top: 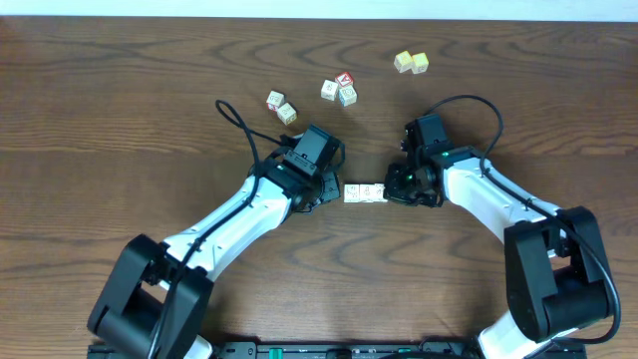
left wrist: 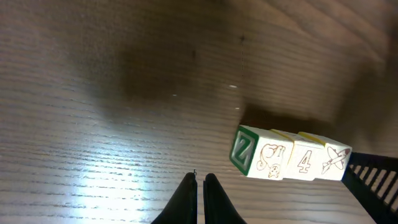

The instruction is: Lift 3 blocks

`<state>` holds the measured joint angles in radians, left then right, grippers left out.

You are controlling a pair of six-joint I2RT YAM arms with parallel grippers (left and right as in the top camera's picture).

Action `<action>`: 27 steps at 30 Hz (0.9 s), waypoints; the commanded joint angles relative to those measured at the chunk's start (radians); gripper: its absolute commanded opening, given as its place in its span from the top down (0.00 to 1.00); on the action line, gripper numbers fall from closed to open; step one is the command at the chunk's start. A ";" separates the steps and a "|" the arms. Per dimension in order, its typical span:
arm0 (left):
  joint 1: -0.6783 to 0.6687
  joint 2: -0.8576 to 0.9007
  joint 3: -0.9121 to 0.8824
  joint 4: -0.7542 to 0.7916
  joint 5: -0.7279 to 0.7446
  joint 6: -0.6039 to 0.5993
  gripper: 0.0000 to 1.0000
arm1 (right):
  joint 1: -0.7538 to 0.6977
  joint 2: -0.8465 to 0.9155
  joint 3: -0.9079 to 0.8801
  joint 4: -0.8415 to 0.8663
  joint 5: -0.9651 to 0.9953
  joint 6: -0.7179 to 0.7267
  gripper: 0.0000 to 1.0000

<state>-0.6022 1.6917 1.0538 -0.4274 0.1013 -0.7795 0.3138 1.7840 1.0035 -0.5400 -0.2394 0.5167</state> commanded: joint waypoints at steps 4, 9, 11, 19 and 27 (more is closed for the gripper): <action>0.004 0.016 -0.003 0.010 -0.016 0.020 0.93 | 0.021 -0.003 -0.005 0.006 -0.008 -0.021 0.99; 0.007 0.016 -0.003 0.025 -0.017 0.028 0.93 | 0.019 -0.004 -0.005 0.003 0.003 -0.028 0.99; 0.023 0.016 -0.003 0.025 -0.017 0.032 0.93 | 0.012 -0.004 0.001 -0.006 0.002 -0.032 0.99; 0.157 0.032 -0.003 0.029 0.163 0.091 0.93 | -0.051 -0.004 0.027 -0.085 0.002 -0.037 0.99; 0.168 0.149 -0.003 0.066 0.359 0.218 0.93 | -0.036 -0.003 0.027 -0.071 0.040 -0.039 0.99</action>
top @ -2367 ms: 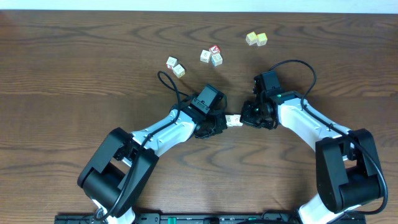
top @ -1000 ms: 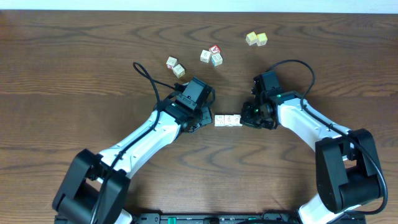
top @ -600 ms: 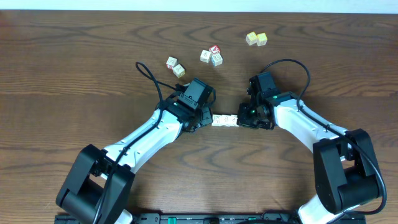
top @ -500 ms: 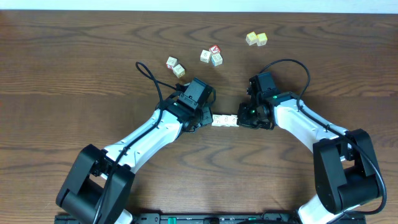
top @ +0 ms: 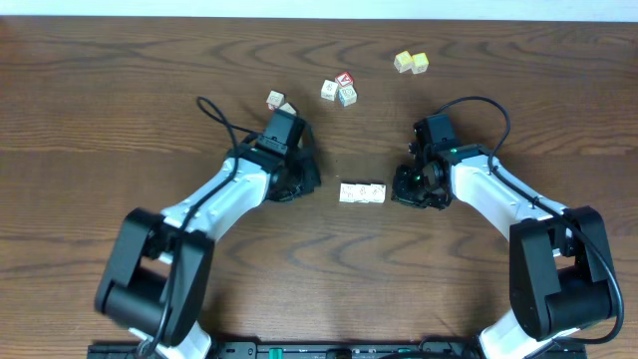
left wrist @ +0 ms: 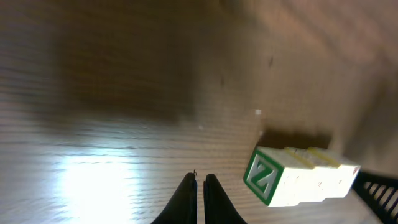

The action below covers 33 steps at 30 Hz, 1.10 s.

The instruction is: Lift 3 blocks

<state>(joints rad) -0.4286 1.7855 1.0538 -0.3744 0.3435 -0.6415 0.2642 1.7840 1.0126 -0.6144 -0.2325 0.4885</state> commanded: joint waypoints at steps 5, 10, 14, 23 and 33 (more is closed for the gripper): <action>-0.006 0.104 -0.003 0.063 0.143 0.084 0.93 | 0.033 -0.003 0.018 0.005 0.047 0.008 0.99; -0.017 0.106 -0.003 0.105 0.195 0.127 0.93 | 0.060 -0.003 0.017 0.016 0.040 0.000 0.99; -0.035 0.106 -0.003 0.112 0.217 0.144 0.93 | 0.077 -0.003 0.017 0.037 0.040 0.000 0.99; -0.053 0.108 -0.003 0.114 0.195 0.135 0.93 | 0.085 -0.003 0.017 0.058 0.040 0.000 0.99; -0.055 0.108 -0.003 0.115 0.195 0.128 0.93 | 0.085 -0.003 0.017 0.096 0.016 -0.056 0.99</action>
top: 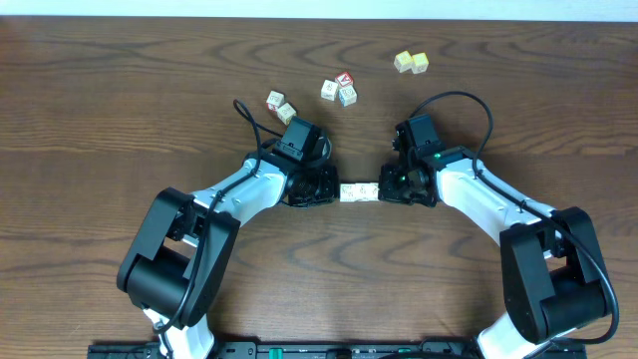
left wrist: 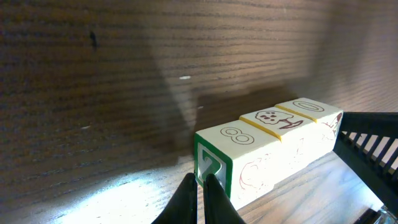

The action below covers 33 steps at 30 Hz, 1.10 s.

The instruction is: Lift 3 blocks

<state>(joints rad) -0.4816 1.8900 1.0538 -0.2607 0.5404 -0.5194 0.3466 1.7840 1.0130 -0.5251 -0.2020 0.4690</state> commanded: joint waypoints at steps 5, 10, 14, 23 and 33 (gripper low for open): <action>-0.002 0.003 -0.003 0.002 -0.002 0.006 0.93 | 0.001 -0.003 0.016 0.012 -0.017 -0.075 0.99; -0.002 0.003 -0.003 0.005 -0.002 0.006 0.93 | 0.001 -0.003 0.016 0.014 -0.017 -0.086 0.99; -0.002 0.003 -0.003 0.009 -0.002 0.006 0.93 | 0.001 -0.003 0.016 0.019 -0.040 -0.101 0.99; -0.002 0.003 -0.003 0.009 0.026 0.006 0.93 | 0.001 -0.003 0.016 0.045 -0.115 -0.105 0.99; -0.002 -0.002 -0.003 0.008 0.037 0.006 0.93 | 0.002 -0.004 0.016 0.050 -0.148 -0.104 0.99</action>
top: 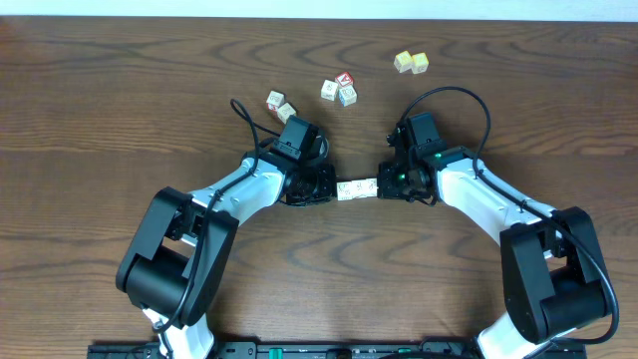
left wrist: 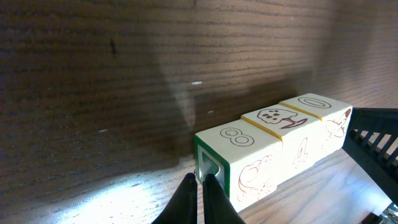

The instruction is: Lift 3 blocks

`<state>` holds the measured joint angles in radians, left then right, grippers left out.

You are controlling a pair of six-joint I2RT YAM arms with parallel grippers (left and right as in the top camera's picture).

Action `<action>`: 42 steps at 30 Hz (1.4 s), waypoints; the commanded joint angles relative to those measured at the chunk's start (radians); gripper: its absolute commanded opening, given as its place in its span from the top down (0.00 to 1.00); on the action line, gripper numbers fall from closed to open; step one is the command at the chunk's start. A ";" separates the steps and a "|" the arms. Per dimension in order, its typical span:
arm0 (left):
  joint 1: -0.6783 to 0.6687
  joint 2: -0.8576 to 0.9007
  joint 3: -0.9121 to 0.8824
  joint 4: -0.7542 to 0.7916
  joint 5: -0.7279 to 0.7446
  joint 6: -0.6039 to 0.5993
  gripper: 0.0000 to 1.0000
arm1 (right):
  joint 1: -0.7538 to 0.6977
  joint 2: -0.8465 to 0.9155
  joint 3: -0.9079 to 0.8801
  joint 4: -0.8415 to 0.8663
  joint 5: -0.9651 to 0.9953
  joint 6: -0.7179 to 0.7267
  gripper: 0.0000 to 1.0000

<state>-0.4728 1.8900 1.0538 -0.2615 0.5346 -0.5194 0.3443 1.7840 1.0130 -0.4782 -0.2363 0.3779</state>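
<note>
Three cream letter blocks (top: 356, 186) lie end to end as one short row at the table's middle. In the left wrist view the row (left wrist: 273, 149) shows an 8, a paw print and a 0 on top, with a green-edged end face toward me. My left gripper (left wrist: 200, 177) is shut, its tips pressed against that green end; overhead it (top: 326, 187) sits at the row's left end. My right gripper (top: 382, 183) meets the row's right end, and its ribbed black fingers (left wrist: 373, 143) touch the far block. Whether the row is off the wood cannot be told.
Farther back on the brown table (top: 120, 100) lie loose blocks: a pair (top: 280, 106) behind my left arm, a group of three (top: 340, 90) at the middle, and two yellow ones (top: 411, 62) at the right. Black cables loop from both wrists.
The row, still squeezed between both grippers, sits slightly farther back and left in the overhead view. In the left wrist view it has shifted a little; both grippers keep their ends.
At first my left gripper was shut beside the row's left end and the right one was at its right end. Then the left arm stood farther left, away from the row. After that both grippers pressed the row's ends, and they hold it so now.
</note>
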 commanded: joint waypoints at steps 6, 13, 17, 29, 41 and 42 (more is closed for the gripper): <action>-0.011 -0.008 -0.003 0.010 0.061 0.002 0.93 | 0.005 -0.004 0.016 0.002 -0.139 -0.013 0.99; -0.011 -0.013 -0.002 0.011 0.088 -0.001 0.93 | 0.005 -0.004 0.016 0.005 -0.162 -0.013 0.99; -0.011 -0.016 -0.002 0.011 0.095 -0.001 0.93 | 0.005 -0.004 0.016 0.008 -0.174 -0.013 0.99; -0.011 -0.058 -0.002 0.013 0.109 -0.001 0.93 | 0.005 -0.005 0.016 0.010 -0.196 -0.017 0.99; -0.011 -0.063 -0.002 0.013 0.110 -0.014 0.93 | 0.005 -0.009 0.017 0.024 -0.283 -0.016 0.99; -0.011 -0.064 -0.002 0.013 0.110 -0.014 0.93 | 0.005 -0.010 0.018 0.024 -0.294 -0.016 0.99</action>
<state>-0.4648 1.8629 1.0531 -0.2687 0.5472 -0.5240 0.3218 1.7840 1.0130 -0.4690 -0.3027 0.3763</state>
